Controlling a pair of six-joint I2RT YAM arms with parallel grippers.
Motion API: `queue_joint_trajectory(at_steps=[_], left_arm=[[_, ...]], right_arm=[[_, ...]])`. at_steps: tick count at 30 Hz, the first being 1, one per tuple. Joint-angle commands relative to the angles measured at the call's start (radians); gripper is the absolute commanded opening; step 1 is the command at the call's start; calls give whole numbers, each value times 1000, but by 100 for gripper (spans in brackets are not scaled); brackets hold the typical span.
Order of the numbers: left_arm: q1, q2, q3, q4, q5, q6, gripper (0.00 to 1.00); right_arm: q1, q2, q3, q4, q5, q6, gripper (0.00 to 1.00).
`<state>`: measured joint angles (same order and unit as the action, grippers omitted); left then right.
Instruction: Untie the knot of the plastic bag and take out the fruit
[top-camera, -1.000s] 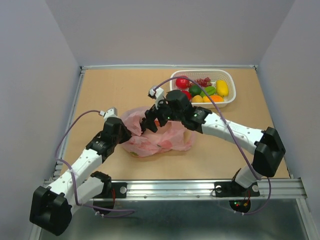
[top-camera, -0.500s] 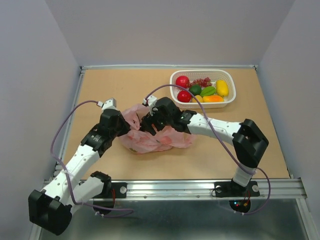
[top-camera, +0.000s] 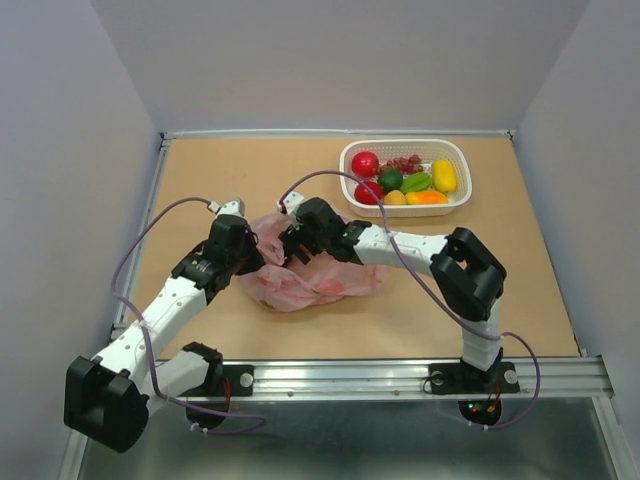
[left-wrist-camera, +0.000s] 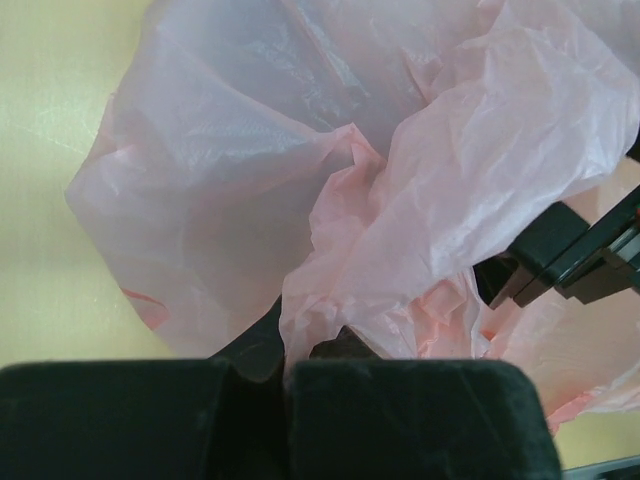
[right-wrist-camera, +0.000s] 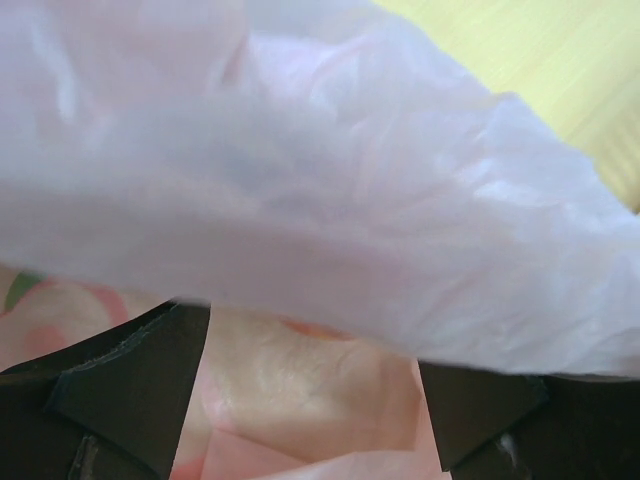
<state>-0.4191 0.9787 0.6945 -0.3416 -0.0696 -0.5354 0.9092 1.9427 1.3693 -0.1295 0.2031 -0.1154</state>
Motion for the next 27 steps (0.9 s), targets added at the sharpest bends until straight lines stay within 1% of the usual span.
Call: queue_joint_trajectory(at_steps=[1, 3, 7, 10, 11, 13, 14, 15, 17, 18, 21, 23, 26, 27], left_arm=[[-1, 11, 42, 7, 30, 35, 0], [-3, 18, 45, 9, 36, 38, 0], [-3, 26, 45, 15, 42, 40, 0], [-3, 31, 45, 13, 40, 46, 0], [-1, 32, 45, 12, 39, 46, 0], [-3, 31, 45, 7, 30, 45, 0], [-3, 25, 40, 10, 25, 45, 0], [-3, 22, 37, 10, 21, 43, 0], [-3, 15, 28, 18, 5, 40, 0], [-3, 14, 25, 19, 2, 37, 0], [-3, 15, 20, 26, -12, 38, 0], [-3, 20, 22, 26, -24, 38, 0], [-1, 15, 23, 29, -53, 37, 0], [-1, 15, 22, 32, -53, 37, 0]], right_arm=[[-6, 31, 66, 120, 87, -29, 85], [-6, 45, 63, 157, 116, -33, 85], [-6, 81, 50, 195, 113, -47, 83], [-4, 104, 53, 203, 104, -47, 73], [-4, 102, 51, 205, 101, -46, 61], [-4, 85, 42, 206, 98, -44, 47], [-6, 58, 34, 206, 93, -41, 28], [-6, 44, 19, 206, 93, -43, 20], [-4, 10, -5, 206, 81, -49, 7], [-6, -7, -18, 203, 55, -52, 5], [-6, -135, -88, 194, -31, -40, 1], [-6, -189, -128, 177, -85, -17, 1], [-6, -282, -145, 107, -236, 17, 1], [-6, -304, -145, 97, -266, 26, 1]])
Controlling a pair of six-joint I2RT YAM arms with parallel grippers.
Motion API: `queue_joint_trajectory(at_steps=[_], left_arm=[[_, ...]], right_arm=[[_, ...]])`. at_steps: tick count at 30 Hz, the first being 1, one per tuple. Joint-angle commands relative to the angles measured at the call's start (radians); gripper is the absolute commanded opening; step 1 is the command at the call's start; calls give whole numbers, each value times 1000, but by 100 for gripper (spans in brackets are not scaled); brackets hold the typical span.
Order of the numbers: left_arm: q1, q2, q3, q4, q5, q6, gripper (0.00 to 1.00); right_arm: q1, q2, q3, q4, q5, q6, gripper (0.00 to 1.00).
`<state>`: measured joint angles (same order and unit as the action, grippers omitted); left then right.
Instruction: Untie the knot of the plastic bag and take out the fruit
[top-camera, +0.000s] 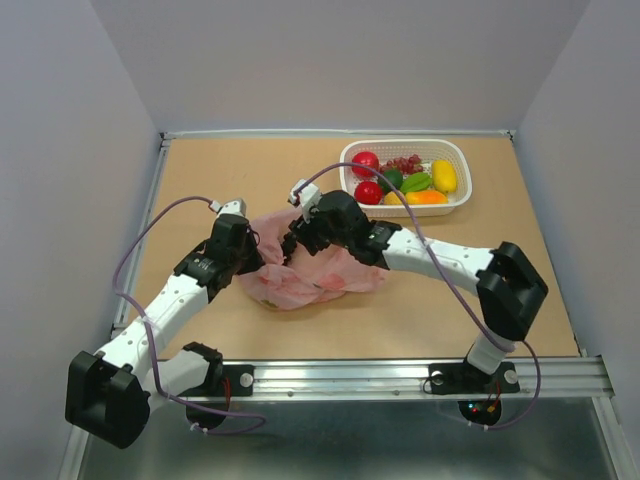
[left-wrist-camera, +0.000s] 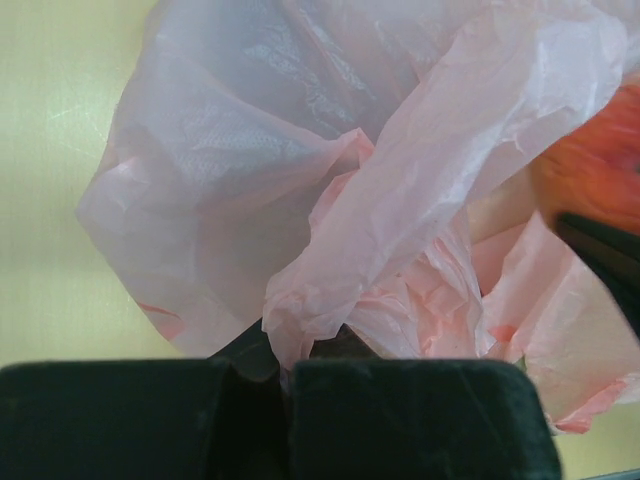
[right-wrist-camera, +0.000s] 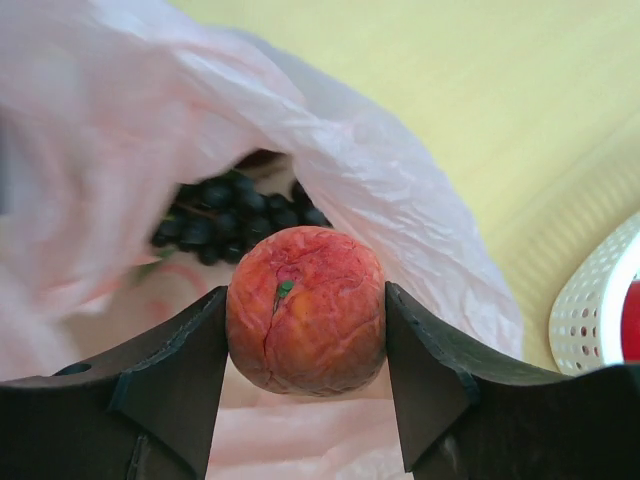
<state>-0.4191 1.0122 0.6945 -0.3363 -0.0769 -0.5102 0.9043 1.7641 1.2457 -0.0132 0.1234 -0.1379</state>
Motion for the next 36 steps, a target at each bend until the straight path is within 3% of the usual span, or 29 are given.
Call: queue_joint_trajectory(at_steps=[1, 4, 7, 14, 17, 24, 32, 34, 36], left_arm=[[-1, -20, 23, 26, -56, 9, 0], [-1, -30, 11, 36, -64, -2, 0], [-1, -47, -15, 51, -66, -14, 0], [-1, -106, -76, 46, -63, -36, 0], [-1, -142, -92, 45, -64, -47, 0], [-3, -179, -104, 46, -55, -65, 0], [-3, -211, -121, 57, -57, -86, 0], [-1, -218, -125, 62, -55, -90, 0], [-3, -225, -127, 63, -55, -88, 0]], right_arm=[[1, -149, -22, -27, -212, 57, 1], [-1, -221, -11, -42, -245, 80, 1], [-5, -262, 17, -51, -130, 63, 1], [-204, -264, 109, -54, 77, 46, 1], [-381, -213, 152, -53, 137, 78, 1], [-619, -42, 233, -21, 148, 188, 1], [-765, 188, 420, -13, 153, 285, 1], [-783, 239, 461, -14, 136, 300, 10], [-791, 267, 481, -16, 150, 305, 27]])
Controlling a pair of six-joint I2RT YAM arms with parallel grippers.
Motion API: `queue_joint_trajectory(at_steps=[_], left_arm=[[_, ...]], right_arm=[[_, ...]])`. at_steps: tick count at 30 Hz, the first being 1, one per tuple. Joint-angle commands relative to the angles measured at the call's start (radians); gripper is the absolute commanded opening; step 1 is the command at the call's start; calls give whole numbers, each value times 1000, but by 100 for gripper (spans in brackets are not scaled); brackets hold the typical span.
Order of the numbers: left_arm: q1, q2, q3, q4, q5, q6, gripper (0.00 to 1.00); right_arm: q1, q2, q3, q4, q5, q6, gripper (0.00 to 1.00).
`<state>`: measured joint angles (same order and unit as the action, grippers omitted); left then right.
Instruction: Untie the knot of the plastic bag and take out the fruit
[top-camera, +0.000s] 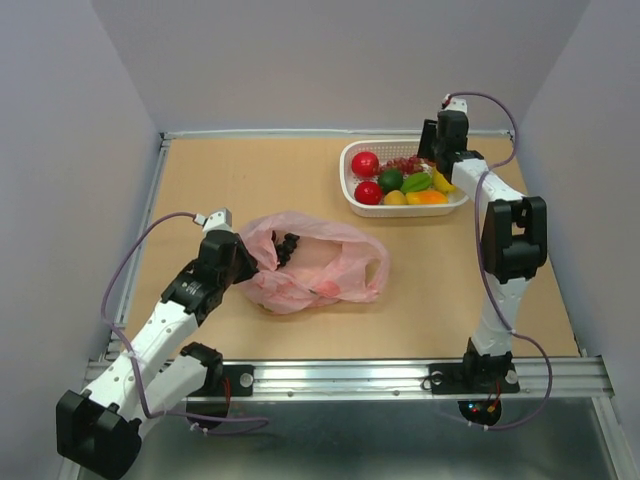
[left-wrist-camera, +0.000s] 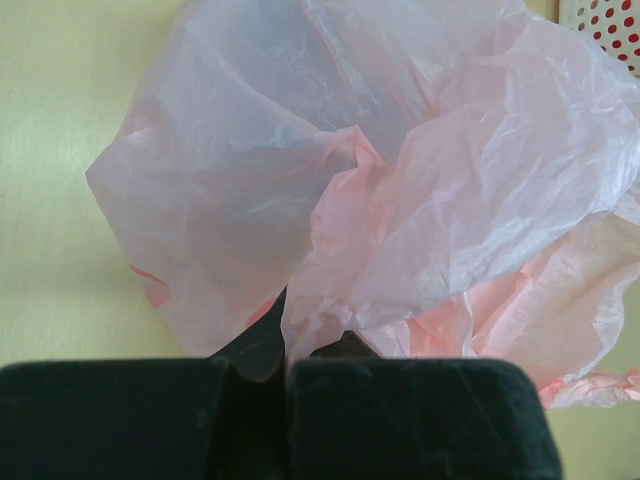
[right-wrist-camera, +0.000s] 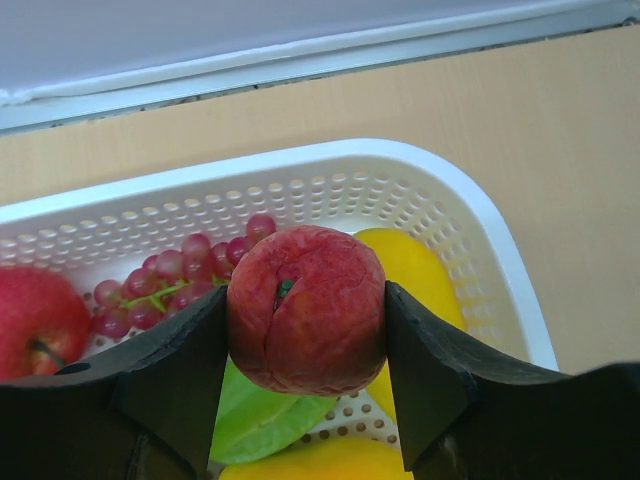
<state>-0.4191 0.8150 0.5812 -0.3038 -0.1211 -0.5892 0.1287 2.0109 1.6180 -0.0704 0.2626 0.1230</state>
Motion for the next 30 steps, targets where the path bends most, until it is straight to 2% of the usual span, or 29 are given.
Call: queue_joint_trajectory(at_steps=[1, 2, 4, 6, 7, 11, 16, 20, 22, 26, 28, 30], left_arm=[[-3, -31, -14, 32, -12, -8, 0], [-3, -36, -14, 34, -12, -9, 0], [-1, -37, -15, 32, -12, -9, 0], [-3, -39, -15, 35, -11, -9, 0], [-3, -39, -14, 35, -11, -9, 0], [-3, -43, -17, 40, -9, -9, 0], [-3, -28, -23, 52, -6, -11, 0], [-1, -17, -17, 46, -32, -8, 0], [-1, 10, 26, 35, -78, 26, 0], [-20, 85, 149, 51, -69, 103, 0], [-59, 119, 248, 72, -75, 126, 0], [-154, 163, 319, 77, -94, 141, 0]], right_arm=[[-15, 29, 114, 43, 12, 46, 35], [-17, 46, 118, 43, 13, 50, 55], [-17, 49, 114, 43, 7, 56, 77], [-17, 38, 97, 41, 4, 64, 97], [-18, 31, 89, 41, -9, 64, 100], [-17, -33, 36, 41, -77, 64, 100], [3, -208, -117, 46, -257, 95, 100], [84, -346, -242, 49, -368, 81, 100], [185, -445, -335, 53, -433, 76, 100], [277, -546, -432, 57, -538, 67, 100], [313, -605, -467, 58, -554, 64, 100], [318, -646, -513, 61, -563, 75, 100]])
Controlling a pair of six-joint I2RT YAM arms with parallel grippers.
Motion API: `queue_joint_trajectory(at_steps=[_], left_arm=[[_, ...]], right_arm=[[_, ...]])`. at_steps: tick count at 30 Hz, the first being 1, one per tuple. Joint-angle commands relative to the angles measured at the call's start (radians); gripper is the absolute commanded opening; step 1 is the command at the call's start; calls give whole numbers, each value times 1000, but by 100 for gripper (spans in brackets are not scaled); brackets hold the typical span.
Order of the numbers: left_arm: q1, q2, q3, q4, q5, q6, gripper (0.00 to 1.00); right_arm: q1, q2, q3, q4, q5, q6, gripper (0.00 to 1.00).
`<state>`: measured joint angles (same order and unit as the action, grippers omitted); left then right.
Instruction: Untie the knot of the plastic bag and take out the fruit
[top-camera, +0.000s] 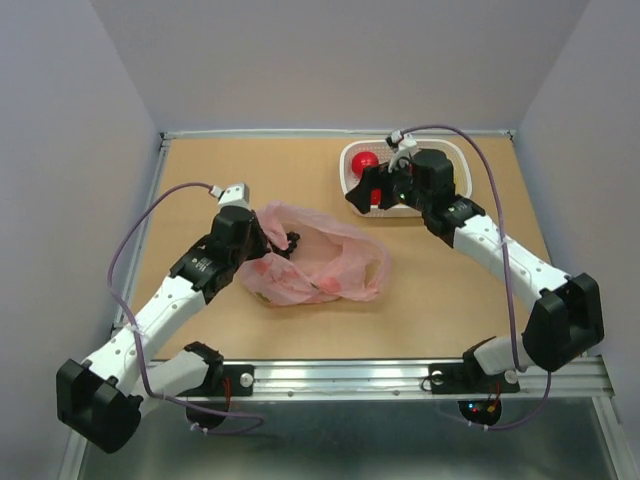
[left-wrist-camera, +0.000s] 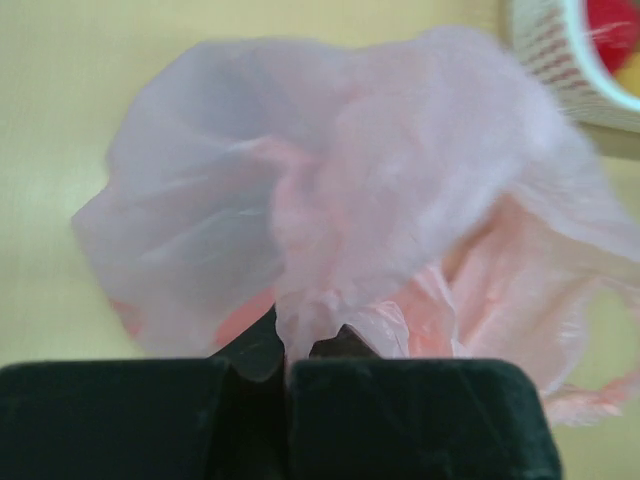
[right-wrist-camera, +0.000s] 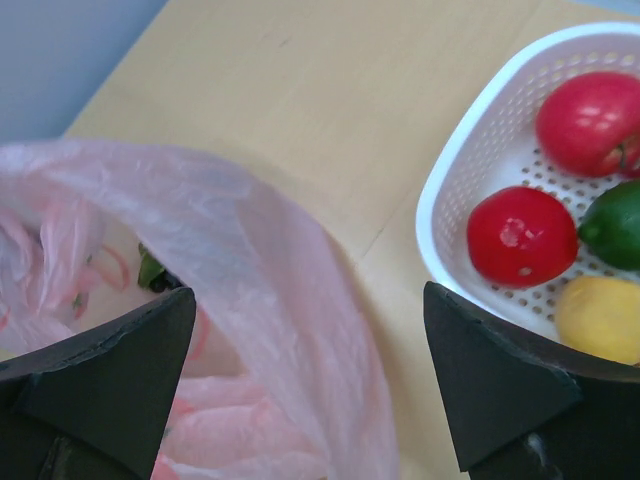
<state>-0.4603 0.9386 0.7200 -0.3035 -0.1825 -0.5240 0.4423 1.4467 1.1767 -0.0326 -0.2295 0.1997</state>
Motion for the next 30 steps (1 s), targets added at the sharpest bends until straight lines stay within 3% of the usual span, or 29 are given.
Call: queue_joint_trajectory(at_steps=[1, 3, 8, 14, 19, 30], left_arm=[[-151, 57, 212, 72, -28, 71, 0], [-233, 90, 272, 70, 4, 46, 0], [-345, 94, 204, 110, 35, 1, 0], [-305, 31, 43, 43, -100, -112, 0], [-226, -4, -83, -23, -98, -226, 0], [-219, -165, -206, -109, -163, -396, 0]], right_arm=[[6, -98, -84, 25, -65, 3, 100], [7, -146, -117, 25, -34, 1, 100], [7, -190, -143, 25, -42, 1, 100], [15, -190, -147, 23, -115, 9, 99], [58, -174, -155, 0, -163, 7, 98], [317, 0, -189, -21, -137, 44, 89]])
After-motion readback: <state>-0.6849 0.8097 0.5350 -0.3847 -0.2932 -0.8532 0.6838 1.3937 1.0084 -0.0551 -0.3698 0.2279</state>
